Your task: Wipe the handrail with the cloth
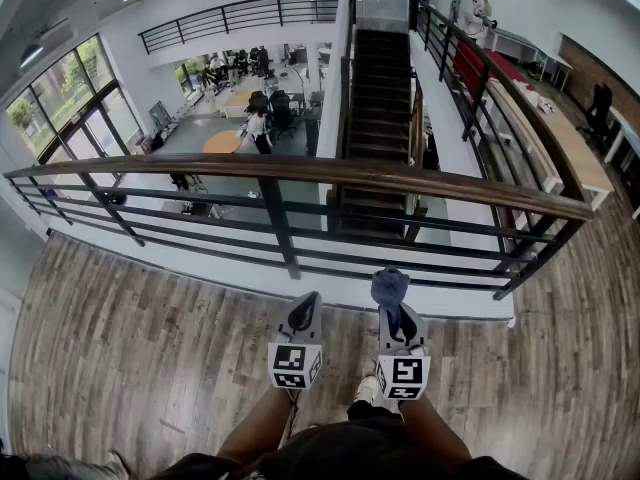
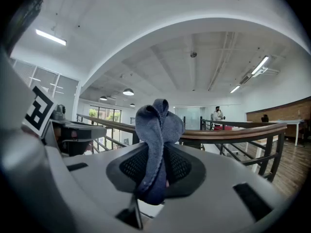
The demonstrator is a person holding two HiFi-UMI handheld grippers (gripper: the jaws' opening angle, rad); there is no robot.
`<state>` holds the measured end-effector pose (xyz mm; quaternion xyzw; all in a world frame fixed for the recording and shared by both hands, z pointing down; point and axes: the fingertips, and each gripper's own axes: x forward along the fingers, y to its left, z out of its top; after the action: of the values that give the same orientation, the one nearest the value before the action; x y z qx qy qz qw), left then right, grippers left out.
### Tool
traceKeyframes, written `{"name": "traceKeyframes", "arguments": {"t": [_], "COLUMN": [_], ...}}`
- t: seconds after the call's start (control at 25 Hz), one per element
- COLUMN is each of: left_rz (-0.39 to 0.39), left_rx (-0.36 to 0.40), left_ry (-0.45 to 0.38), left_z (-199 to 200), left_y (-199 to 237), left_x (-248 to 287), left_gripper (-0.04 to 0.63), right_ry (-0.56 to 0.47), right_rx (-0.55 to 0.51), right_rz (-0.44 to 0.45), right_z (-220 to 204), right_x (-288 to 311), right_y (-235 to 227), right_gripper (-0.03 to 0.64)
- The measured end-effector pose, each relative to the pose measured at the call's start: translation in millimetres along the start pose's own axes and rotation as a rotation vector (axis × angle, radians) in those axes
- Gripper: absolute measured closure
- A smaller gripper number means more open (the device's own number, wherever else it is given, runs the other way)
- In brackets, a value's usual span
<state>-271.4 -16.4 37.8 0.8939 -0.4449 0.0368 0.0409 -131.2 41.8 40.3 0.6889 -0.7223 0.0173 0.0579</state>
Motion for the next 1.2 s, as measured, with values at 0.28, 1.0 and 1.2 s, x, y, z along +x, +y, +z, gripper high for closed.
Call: {"name": "traceKeyframes", "arguments": {"t": [0.28, 1.0, 1.2], "left_rz": [0.023, 0.152, 0.146], "left_rx": [-0.020, -0.045, -0.036], "left_ry": [0.009, 0.004, -0.006], "left_z": [11.7, 32.9, 40.1], "left_y": [-1.3, 143.5, 199.3], "left_x": [84.0, 180.9, 212.2], "left_gripper": [0.592, 0.592, 0.592], "right_ry": [-0.019, -0.015, -0.005], "right_rx": [0.015, 0.012, -0.005], "right_rz": [0.042, 0.137, 0.135], "right_z": [12.3, 36.1, 51.3], "right_x": [77.2, 250.0, 320.7], "right_y": [-57.5, -17.6, 26.7], "right_gripper": [0.537, 0.537, 0.537]}}
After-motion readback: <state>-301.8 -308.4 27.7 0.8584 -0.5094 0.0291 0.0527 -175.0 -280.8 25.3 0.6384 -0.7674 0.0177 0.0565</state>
